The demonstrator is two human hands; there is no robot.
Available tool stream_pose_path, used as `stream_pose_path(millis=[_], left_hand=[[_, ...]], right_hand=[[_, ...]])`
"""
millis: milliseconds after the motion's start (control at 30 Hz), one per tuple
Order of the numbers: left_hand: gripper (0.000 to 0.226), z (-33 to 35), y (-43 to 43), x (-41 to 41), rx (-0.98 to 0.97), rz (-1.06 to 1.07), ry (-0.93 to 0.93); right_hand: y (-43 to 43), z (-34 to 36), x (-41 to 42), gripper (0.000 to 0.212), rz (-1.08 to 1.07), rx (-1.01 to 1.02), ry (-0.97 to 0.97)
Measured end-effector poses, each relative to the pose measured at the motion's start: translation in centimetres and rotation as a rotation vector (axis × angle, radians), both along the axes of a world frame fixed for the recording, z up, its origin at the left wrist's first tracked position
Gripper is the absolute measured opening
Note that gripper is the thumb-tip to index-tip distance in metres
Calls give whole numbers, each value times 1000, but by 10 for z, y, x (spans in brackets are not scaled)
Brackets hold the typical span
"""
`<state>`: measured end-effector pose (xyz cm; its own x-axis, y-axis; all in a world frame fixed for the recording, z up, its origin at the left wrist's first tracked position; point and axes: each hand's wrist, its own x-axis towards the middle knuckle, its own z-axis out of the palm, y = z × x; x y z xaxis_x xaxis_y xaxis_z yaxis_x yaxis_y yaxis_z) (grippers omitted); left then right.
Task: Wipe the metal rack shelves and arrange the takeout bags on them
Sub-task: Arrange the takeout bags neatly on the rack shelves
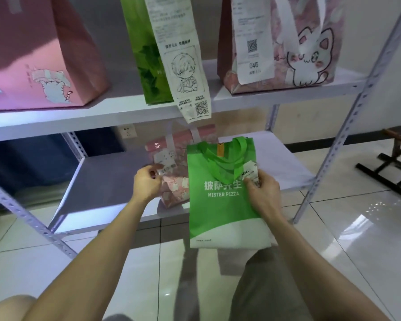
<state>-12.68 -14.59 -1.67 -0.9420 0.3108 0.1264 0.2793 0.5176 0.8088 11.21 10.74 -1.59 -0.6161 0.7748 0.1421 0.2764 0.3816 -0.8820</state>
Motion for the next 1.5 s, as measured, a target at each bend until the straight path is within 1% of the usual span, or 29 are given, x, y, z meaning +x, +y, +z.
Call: stream_pose_path(millis=[167,333,467,533,600,633,667,700,733,800,833,867,900,933,1000,1067,1100,1133,1167,1233,1267,1300,1400,1500], left_hand=[[48,6,-73,-24,-20,168,-8],[41,13,-146,-44,-39,360,-16],[46,13,-181,-53,-93,391,22],[39,9,-183,-46,-145,480,86],[24,7,-172,-30,-129,596,183],[14,7,-160,-19,-91,587,228],[9,6,-146,-8,-22,493,229],[17,6,-130,4,62,345,170],[30,5,-114,15,123,183,72],[56,7,-81,35,139,-78,-62],[61,9,-65,42,135,-156,-104],[59,10,-50,47,130,-214,-134],[52,10,-36,49,109,-258,-142],[43,11,-21,48,68,-279,-111],[29,12,7,42,-35,-255,31],[25,9,30,36,-63,-146,135],[23,5,37,34,-57,-88,148],[21,-2,42,33,-56,-48,133],[20,-12,45,33,-79,-31,99],[21,-37,46,37,-175,-25,44],[22,-48,46,39,-202,-17,29],[23,-56,45,41,-193,-7,20],[28,-67,42,44,-105,3,12],[28,-71,38,47,-104,-5,36]], right_hand=[[-25,13,-39,14,117,36,30],[-64,16,-84,14,222,25,57],[-81,18,-104,12,266,49,64],[-83,22,-107,12,269,58,74],[-81,25,-109,10,269,49,91],[-78,25,-108,8,261,38,101],[-73,25,-107,7,250,32,110],[-68,25,-105,4,237,35,120],[-60,25,-104,4,223,43,133],[-43,26,-100,5,190,65,158],[-34,26,-99,7,170,75,166],[-25,28,-99,8,150,83,171],[-16,29,-99,11,132,88,175],[-8,30,-102,15,120,101,177],[6,33,-109,24,103,136,173],[17,31,-117,30,101,99,171],[22,27,-120,33,122,65,164],[25,19,-122,37,166,37,129],[28,8,-123,40,227,24,51],[27,-22,-119,41,354,9,-164],[25,-38,-116,40,396,-2,-234],[24,-51,-113,39,418,-6,-257],[22,-70,-110,43,401,-2,-216],[20,-75,-111,47,374,24,-198]])
